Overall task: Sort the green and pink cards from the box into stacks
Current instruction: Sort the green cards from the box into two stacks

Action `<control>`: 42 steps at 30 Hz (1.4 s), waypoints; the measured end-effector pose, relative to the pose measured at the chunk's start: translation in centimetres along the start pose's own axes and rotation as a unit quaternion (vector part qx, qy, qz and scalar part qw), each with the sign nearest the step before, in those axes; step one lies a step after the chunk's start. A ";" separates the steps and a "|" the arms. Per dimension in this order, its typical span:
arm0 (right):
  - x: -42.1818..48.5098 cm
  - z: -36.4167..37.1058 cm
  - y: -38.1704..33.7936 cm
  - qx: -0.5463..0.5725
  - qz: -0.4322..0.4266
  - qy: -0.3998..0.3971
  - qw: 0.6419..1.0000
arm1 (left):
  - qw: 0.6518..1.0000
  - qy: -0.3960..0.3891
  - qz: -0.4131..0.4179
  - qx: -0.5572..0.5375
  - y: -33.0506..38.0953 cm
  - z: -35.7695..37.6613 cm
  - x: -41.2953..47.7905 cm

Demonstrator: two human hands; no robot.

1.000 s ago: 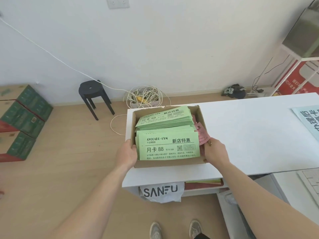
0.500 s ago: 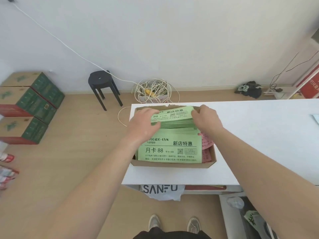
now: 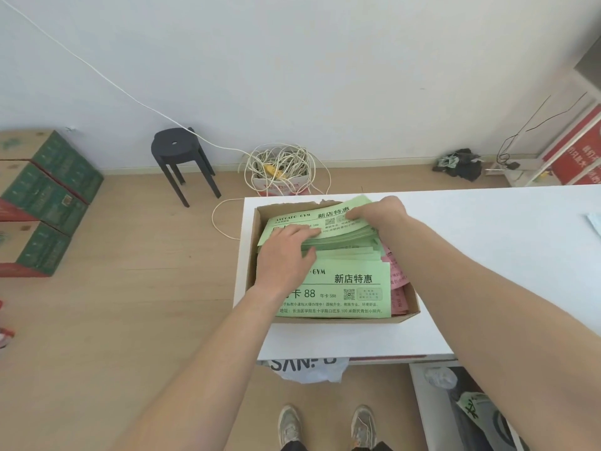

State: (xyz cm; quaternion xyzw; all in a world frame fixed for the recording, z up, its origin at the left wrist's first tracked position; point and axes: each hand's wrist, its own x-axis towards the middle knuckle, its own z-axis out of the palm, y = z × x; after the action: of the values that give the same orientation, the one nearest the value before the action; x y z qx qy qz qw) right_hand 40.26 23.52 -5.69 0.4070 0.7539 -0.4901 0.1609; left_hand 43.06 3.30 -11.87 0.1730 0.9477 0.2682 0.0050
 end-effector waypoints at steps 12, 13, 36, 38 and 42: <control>-1.1 1.0 -2.1 -0.017 -0.068 -0.012 0.997 | 0.999 -0.024 0.004 -0.034 -1.1 -1.1 -0.2; -1.1 1.1 -2.1 -0.020 -0.076 -0.014 0.997 | 0.999 -0.027 0.000 -0.040 -1.2 -1.2 -0.1; -6.7 -5.6 -5.3 -0.012 -0.235 -0.012 0.972 | 0.983 -0.002 -0.070 -0.167 -0.2 -6.1 2.3; -8.0 -7.4 -4.9 -0.030 -0.268 -0.015 0.963 | 0.986 0.007 -0.055 -0.159 0.9 -7.0 3.4; -10.0 -11.5 -3.4 -0.047 -0.320 -0.042 0.945 | 0.983 -0.056 0.008 -0.172 4.5 -8.7 6.1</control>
State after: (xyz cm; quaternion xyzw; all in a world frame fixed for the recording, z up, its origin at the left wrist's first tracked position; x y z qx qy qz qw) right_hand 45.62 28.29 8.15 0.1152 0.8590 -0.4966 0.0464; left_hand 37.92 4.51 -1.65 0.1917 0.8841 0.4175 0.0857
